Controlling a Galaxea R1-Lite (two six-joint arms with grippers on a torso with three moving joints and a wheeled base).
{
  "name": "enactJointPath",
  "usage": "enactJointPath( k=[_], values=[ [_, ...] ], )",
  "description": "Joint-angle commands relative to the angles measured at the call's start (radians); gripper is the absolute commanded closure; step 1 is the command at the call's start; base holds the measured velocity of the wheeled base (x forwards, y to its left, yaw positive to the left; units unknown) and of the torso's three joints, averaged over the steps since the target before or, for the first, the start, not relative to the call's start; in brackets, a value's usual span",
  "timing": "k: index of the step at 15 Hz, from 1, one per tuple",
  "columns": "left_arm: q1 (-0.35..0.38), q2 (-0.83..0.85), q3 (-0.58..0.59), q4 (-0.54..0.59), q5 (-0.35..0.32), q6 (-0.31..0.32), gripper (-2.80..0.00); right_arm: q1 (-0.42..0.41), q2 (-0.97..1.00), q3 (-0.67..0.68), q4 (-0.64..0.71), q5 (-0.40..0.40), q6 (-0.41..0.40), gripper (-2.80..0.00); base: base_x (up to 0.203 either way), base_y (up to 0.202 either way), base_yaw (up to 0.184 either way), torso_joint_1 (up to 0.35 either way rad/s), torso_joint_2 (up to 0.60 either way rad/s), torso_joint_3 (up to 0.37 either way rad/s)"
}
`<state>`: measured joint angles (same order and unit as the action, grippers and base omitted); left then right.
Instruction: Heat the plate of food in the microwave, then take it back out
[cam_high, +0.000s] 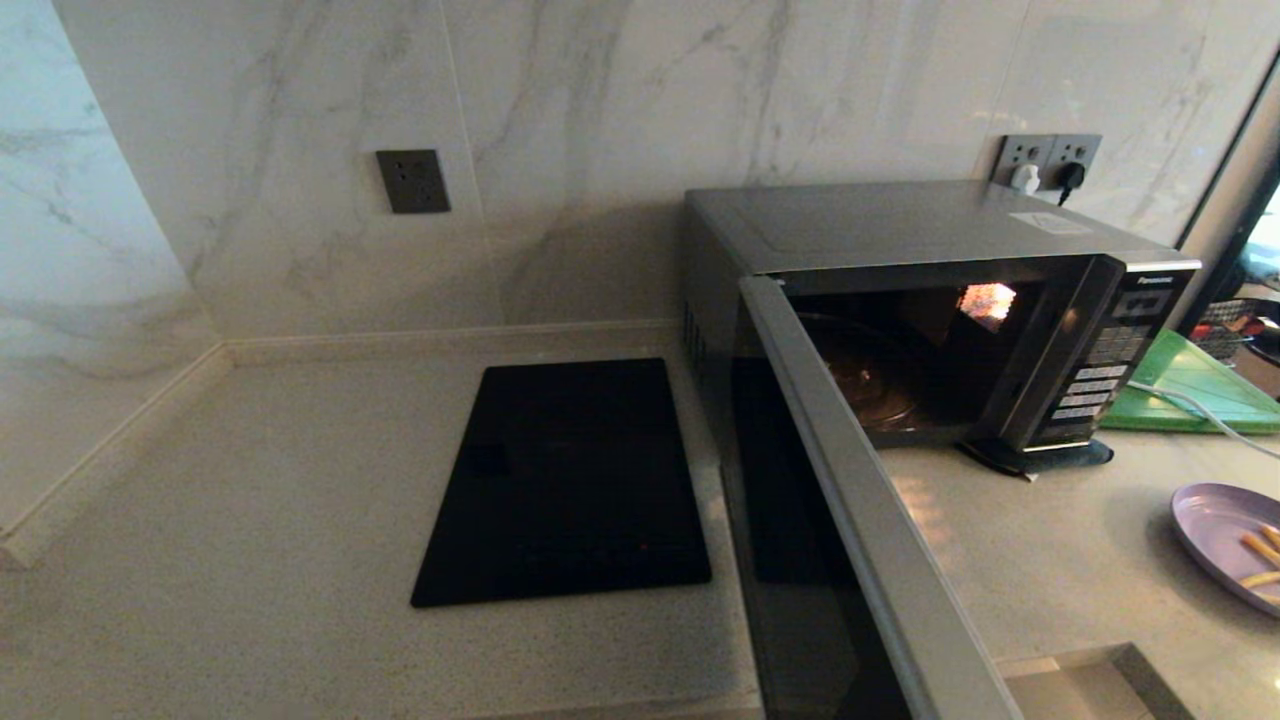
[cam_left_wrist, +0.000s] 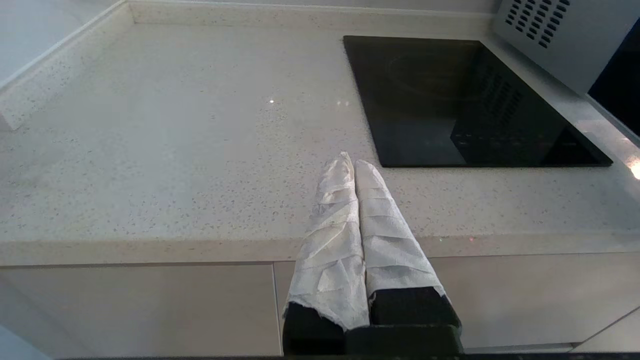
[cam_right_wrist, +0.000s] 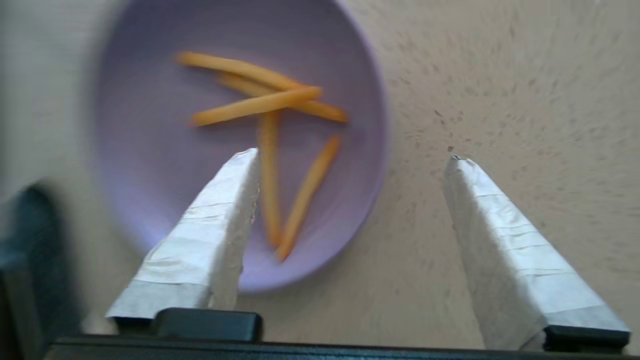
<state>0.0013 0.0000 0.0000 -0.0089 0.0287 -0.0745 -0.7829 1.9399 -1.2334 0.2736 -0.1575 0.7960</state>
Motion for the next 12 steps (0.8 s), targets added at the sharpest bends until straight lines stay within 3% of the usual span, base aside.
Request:
enactJointPath(
  k=[1, 4, 9, 12],
  values=[
    [0.000, 0.002, 0.000, 0.000, 0.000, -0.001, 0.00, 0.013, -0.165, 0.003, 0.007, 0.041, -0.043, -2.80, 0.000, 0.000, 0.000, 0.000, 0.00, 0.000],
    [0.000, 0.002, 0.000, 0.000, 0.000, -0.001, 0.00, 0.157, -0.313, -0.024, 0.057, 0.076, -0.076, -2.80, 0.000, 0.000, 0.000, 0.000, 0.00, 0.000],
    [0.000, 0.002, 0.000, 0.000, 0.000, -0.001, 0.00, 0.560, -0.509, -0.116, 0.217, 0.078, -0.103, -2.80, 0.000, 0.000, 0.000, 0.000, 0.00, 0.000],
    [0.000, 0.002, 0.000, 0.000, 0.000, -0.001, 0.00, 0.780, -0.563, -0.269, 0.394, 0.078, -0.127, -2.80, 0.000, 0.000, 0.000, 0.000, 0.00, 0.000]
  ],
)
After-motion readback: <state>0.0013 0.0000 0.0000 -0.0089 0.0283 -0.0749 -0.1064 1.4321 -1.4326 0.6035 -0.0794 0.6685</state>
